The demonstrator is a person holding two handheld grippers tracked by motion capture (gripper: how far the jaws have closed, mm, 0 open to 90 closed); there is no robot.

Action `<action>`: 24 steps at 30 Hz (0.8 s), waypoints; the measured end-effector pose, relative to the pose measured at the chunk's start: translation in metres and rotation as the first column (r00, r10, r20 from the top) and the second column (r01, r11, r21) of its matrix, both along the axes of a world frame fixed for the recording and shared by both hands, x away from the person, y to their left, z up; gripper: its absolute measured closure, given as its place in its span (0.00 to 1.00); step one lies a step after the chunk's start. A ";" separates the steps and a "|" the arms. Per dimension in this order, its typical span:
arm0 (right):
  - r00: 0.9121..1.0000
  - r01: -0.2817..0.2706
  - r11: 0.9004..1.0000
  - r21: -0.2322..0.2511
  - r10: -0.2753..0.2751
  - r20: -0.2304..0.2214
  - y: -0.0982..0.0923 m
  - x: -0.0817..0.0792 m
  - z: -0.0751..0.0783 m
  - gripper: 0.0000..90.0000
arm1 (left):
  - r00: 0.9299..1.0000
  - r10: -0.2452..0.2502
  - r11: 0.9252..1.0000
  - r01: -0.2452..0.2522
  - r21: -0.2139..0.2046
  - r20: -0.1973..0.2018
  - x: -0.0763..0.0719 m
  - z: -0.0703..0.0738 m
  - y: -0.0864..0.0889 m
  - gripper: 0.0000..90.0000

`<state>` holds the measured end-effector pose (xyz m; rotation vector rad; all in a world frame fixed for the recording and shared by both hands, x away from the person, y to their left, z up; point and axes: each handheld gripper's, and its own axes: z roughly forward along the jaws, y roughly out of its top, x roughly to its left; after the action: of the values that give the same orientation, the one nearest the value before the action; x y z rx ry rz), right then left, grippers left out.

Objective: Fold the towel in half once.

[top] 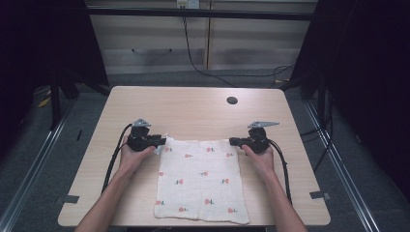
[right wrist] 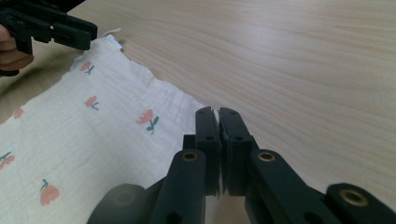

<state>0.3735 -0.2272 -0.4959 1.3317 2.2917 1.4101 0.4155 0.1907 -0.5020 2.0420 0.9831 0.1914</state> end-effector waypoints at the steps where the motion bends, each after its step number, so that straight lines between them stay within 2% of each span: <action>1: 1.000 0.000 1.000 -0.001 0.000 -0.003 0.000 0.000 0.000 0.97 | 1.000 0.000 1.000 0.000 -0.004 0.009 0.000 -0.001 0.000 0.76; 2: 1.000 0.000 1.000 -0.003 0.000 -0.003 0.000 0.000 -0.001 0.97 | 1.000 -0.002 1.000 0.002 -0.010 0.011 0.000 -0.002 0.000 0.79; 4: 1.000 0.000 1.000 -0.002 0.000 -0.003 0.000 0.000 -0.001 0.97 | 1.000 -0.011 1.000 0.011 -0.013 -0.001 0.000 -0.003 -0.002 0.79; 6: 1.000 -0.001 1.000 -0.005 0.001 -0.005 0.001 0.000 -0.002 0.97 | 1.000 -0.021 1.000 0.021 0.005 -0.004 0.000 -0.004 -0.003 0.79; 9: 1.000 -0.003 1.000 -0.007 0.003 -0.001 0.002 0.001 -0.002 0.97 | 1.000 -0.011 1.000 0.011 0.016 -0.007 0.001 -0.007 -0.004 0.87; 11: 1.000 -0.005 1.000 -0.007 0.005 -0.006 0.002 0.000 -0.002 0.97 | 1.000 -0.025 0.999 0.025 0.025 -0.005 0.000 -0.007 -0.004 0.94; 13: 1.000 -0.005 1.000 -0.004 0.005 -0.003 0.002 0.000 -0.002 0.97 | 1.000 -0.031 0.999 0.031 0.030 0.002 -0.001 -0.006 -0.005 0.95; 18: 1.000 0.004 1.000 -0.012 -0.004 -0.009 0.000 0.000 -0.003 0.97 | 1.000 -0.024 0.999 0.025 -0.020 0.010 -0.001 0.001 -0.002 0.97; 24: 1.000 0.009 1.000 0.003 -0.009 0.014 -0.002 -0.001 0.004 0.97 | 0.998 -0.024 0.998 0.027 -0.056 0.053 -0.005 0.016 0.005 0.97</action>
<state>0.3727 -0.2295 -0.4921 1.3275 2.2729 1.4160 0.4102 0.1953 -0.4857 1.9873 0.9197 0.1997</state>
